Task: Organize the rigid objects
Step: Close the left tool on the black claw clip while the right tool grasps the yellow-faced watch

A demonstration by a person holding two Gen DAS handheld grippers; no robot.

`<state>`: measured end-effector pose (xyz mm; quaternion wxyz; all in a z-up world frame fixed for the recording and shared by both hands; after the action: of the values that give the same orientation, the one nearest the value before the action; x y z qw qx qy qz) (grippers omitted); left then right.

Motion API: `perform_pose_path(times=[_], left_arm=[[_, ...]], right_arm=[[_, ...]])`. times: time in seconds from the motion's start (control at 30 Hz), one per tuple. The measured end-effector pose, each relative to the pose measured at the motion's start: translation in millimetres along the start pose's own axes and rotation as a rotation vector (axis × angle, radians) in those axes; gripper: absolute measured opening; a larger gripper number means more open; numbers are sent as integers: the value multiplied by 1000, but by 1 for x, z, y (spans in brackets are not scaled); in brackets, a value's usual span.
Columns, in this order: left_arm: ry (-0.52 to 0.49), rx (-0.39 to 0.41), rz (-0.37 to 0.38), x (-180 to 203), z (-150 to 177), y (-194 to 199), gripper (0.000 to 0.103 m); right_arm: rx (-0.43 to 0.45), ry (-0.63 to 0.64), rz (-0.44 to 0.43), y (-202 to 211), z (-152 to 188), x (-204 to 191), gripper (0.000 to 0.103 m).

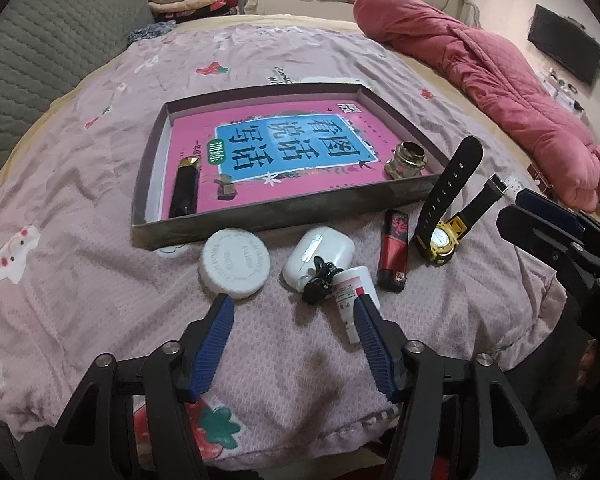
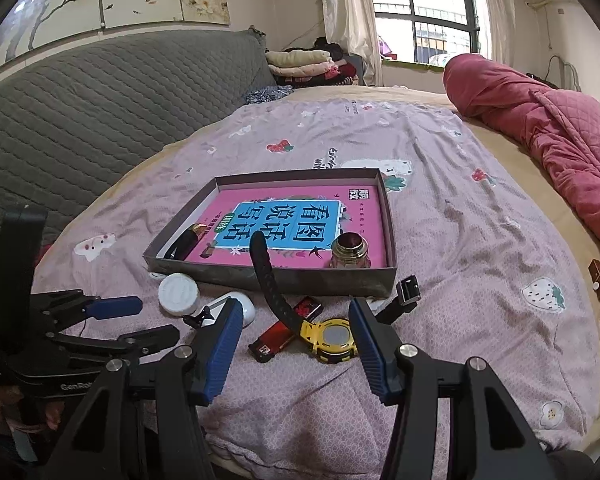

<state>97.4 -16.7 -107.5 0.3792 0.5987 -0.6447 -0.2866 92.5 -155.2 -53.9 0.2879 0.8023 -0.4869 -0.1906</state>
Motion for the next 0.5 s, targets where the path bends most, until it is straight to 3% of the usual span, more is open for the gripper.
perform_pose_path(times=[0.23,0.5], left_arm=[[2,-35,27,2,3,-17,38],[0,-35,57,7,-1,-25,30]], right_arm=[[-10,-16,-1,-4,2,4,55],[-19,-34,-1,-8,4,8,55]])
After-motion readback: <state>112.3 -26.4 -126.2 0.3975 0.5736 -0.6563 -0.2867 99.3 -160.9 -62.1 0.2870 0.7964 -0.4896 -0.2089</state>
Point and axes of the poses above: each gripper's, at about its wrist camera, not at the fingertips, and y roughly against the way its jaws point, x to its right, z to its underside, the point moved 10 cm from there along -y, roughly the way its jaws point, and after that the axes turned 5 degrees about y, right-handed, at the moved point
